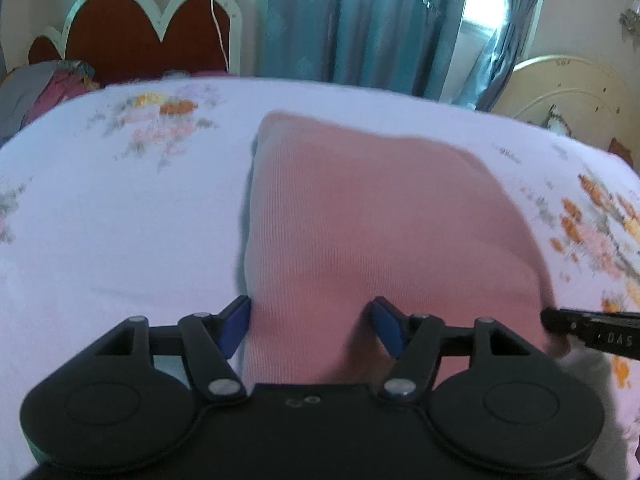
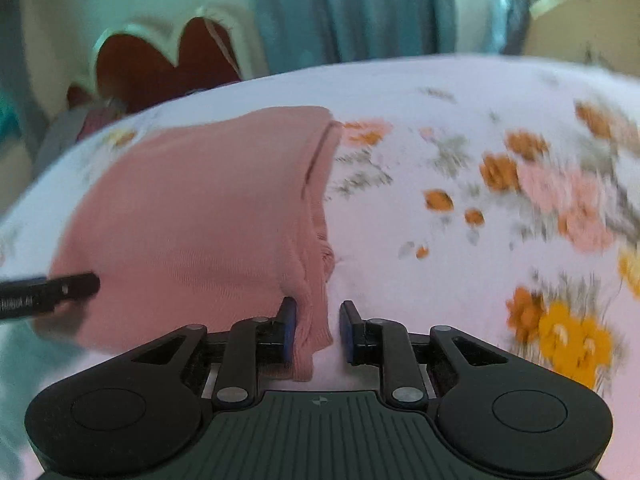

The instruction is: Fold small clothes

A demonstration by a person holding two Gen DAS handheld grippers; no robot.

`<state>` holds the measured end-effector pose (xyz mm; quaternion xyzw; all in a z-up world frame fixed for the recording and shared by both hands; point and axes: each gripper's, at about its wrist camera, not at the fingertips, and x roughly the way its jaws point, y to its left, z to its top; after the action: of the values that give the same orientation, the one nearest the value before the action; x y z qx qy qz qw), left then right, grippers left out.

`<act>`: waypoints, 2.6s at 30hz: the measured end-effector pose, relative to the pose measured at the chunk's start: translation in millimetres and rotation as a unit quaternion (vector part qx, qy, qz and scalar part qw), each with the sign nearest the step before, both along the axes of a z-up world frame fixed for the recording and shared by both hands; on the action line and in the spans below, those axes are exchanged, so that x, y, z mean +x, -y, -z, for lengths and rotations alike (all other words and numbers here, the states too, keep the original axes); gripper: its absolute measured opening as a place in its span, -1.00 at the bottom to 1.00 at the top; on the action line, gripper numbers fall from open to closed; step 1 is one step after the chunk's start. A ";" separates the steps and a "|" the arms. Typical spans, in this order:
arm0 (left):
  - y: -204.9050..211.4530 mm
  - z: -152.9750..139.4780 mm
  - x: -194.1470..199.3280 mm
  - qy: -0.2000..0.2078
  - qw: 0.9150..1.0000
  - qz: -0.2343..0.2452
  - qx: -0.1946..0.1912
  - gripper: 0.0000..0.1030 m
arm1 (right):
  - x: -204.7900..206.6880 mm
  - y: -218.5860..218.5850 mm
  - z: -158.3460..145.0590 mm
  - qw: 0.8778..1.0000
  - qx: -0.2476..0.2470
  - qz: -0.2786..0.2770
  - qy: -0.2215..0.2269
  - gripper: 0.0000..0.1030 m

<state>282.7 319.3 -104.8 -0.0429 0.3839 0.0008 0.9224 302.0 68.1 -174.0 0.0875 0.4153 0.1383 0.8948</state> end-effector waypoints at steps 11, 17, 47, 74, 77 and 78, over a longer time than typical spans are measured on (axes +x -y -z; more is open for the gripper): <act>5.3 -17.0 50.6 0.031 0.999 0.005 0.010 0.38 | 30.6 -43.4 -40.0 0.995 -0.041 -0.022 0.090 -0.59; 12.7 2.7 78.9 0.006 0.999 0.004 0.031 0.75 | 64.3 -60.3 -12.4 0.993 -0.094 -0.017 0.066 -0.59; 66.4 -93.4 -77.6 0.054 0.988 -0.072 0.122 0.96 | -87.9 -1.5 -97.6 0.992 0.012 -0.075 0.102 -0.56; 114.9 -177.0 -328.1 0.098 0.986 -0.112 0.076 0.99 | -344.3 67.8 -185.7 0.968 0.031 -0.053 0.242 0.73; 115.6 -178.4 -333.1 0.100 0.985 -0.114 0.078 0.99 | -345.8 70.7 -186.1 0.967 0.032 -0.054 0.246 0.73; 115.3 -178.6 -333.9 0.101 0.985 -0.114 0.078 0.99 | -347.2 71.9 -186.6 0.967 0.033 -0.054 0.247 0.73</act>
<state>-51.1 204.0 73.8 -0.0145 0.2799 0.1317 0.9508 -45.2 -3.8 12.6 0.0575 0.1806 0.2173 0.9575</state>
